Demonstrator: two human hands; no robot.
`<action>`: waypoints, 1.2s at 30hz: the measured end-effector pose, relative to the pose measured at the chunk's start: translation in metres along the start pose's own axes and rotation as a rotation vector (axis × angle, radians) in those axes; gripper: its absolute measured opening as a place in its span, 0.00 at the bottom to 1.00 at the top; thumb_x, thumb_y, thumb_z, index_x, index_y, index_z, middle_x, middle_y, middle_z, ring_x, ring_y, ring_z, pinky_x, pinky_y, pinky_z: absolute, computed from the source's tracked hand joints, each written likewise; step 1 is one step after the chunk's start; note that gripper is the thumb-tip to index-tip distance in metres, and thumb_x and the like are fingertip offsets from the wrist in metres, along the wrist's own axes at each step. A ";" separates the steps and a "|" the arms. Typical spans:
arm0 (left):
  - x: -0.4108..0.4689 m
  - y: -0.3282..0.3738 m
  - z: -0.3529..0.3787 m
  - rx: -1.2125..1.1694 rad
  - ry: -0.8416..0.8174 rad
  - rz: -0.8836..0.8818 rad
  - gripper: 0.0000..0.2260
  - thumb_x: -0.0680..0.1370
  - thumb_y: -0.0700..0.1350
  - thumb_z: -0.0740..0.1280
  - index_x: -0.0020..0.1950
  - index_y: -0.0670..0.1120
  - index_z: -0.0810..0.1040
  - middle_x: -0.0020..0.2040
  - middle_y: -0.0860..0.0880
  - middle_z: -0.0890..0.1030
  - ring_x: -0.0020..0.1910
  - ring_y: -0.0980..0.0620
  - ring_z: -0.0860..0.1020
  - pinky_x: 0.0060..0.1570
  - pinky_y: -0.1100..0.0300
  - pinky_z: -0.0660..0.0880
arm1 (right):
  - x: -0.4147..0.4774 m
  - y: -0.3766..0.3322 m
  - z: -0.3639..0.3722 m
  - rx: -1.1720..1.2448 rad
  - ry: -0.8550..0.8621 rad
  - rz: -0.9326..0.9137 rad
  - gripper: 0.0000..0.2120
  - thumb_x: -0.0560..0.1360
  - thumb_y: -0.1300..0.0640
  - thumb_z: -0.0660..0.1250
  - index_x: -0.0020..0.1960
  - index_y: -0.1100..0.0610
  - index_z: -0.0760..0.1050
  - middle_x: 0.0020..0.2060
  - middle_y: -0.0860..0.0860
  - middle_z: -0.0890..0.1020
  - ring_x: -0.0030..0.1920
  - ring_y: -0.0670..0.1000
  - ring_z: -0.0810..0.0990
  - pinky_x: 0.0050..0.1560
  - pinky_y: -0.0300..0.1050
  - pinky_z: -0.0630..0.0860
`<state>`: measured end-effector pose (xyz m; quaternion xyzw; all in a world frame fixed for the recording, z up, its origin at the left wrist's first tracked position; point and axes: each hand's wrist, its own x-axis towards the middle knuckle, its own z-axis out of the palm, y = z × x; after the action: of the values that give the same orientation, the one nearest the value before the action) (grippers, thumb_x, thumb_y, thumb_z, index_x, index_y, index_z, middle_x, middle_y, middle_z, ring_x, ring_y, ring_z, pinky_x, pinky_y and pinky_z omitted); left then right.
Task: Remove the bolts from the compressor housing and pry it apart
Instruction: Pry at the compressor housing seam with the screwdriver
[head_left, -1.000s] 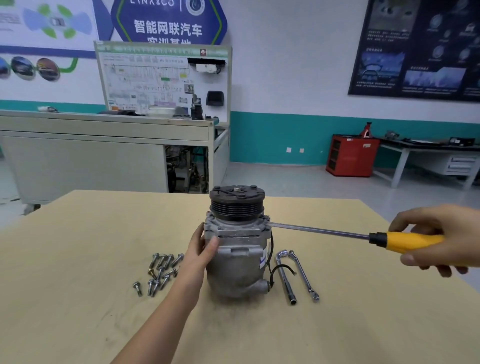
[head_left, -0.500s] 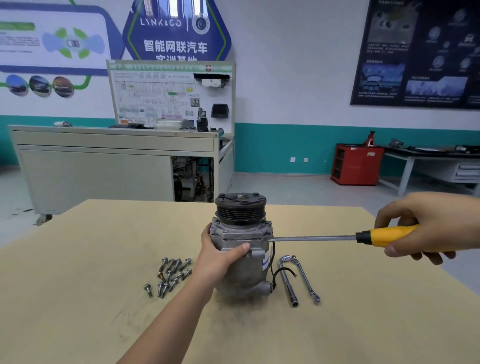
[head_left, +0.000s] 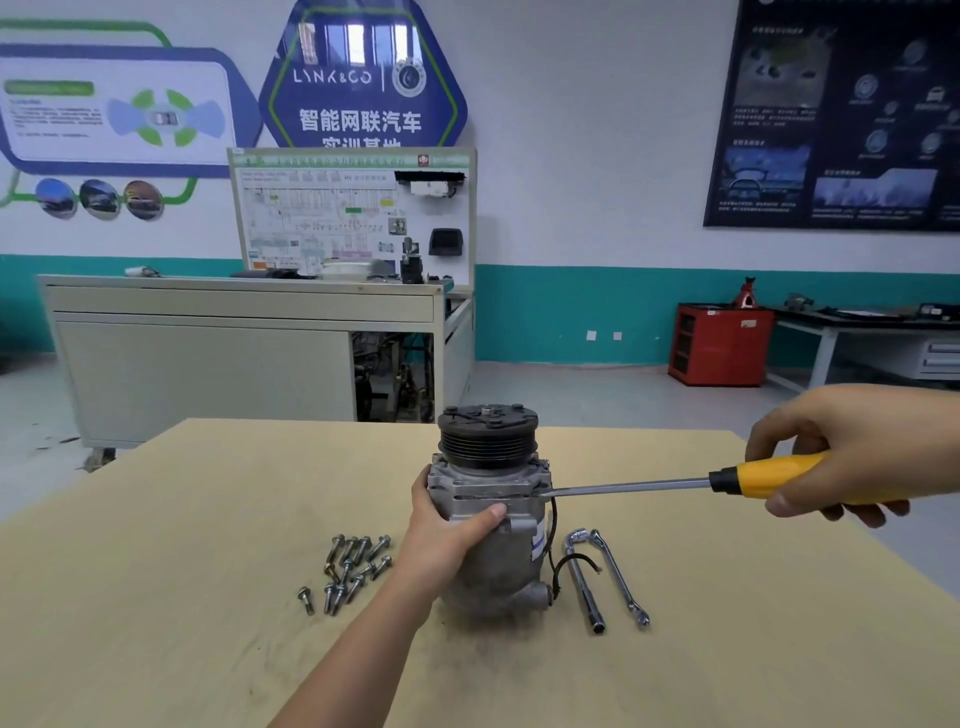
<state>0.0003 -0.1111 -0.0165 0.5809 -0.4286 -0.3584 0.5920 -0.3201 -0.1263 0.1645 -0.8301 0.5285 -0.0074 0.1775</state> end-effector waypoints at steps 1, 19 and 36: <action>0.000 0.000 0.000 0.005 -0.003 0.000 0.45 0.66 0.53 0.78 0.75 0.55 0.53 0.62 0.54 0.70 0.58 0.52 0.72 0.55 0.60 0.70 | 0.000 -0.002 0.001 0.005 -0.002 -0.002 0.18 0.53 0.33 0.71 0.42 0.32 0.73 0.34 0.47 0.84 0.27 0.48 0.81 0.26 0.35 0.73; 0.004 -0.005 -0.001 -0.007 -0.006 -0.010 0.43 0.67 0.53 0.77 0.74 0.56 0.53 0.60 0.55 0.70 0.56 0.52 0.72 0.52 0.61 0.69 | 0.008 -0.009 0.048 0.116 -0.259 0.069 0.13 0.73 0.46 0.67 0.48 0.55 0.73 0.27 0.49 0.80 0.25 0.48 0.75 0.28 0.39 0.71; 0.007 -0.010 -0.001 -0.004 0.009 -0.019 0.42 0.67 0.54 0.76 0.72 0.60 0.53 0.54 0.60 0.70 0.49 0.59 0.73 0.44 0.65 0.70 | 0.001 -0.040 0.063 0.129 -0.212 0.111 0.16 0.71 0.39 0.66 0.45 0.53 0.74 0.26 0.47 0.78 0.24 0.47 0.74 0.27 0.39 0.70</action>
<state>0.0043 -0.1181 -0.0258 0.5852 -0.4196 -0.3623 0.5917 -0.2720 -0.0936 0.1171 -0.7827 0.5503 0.0560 0.2853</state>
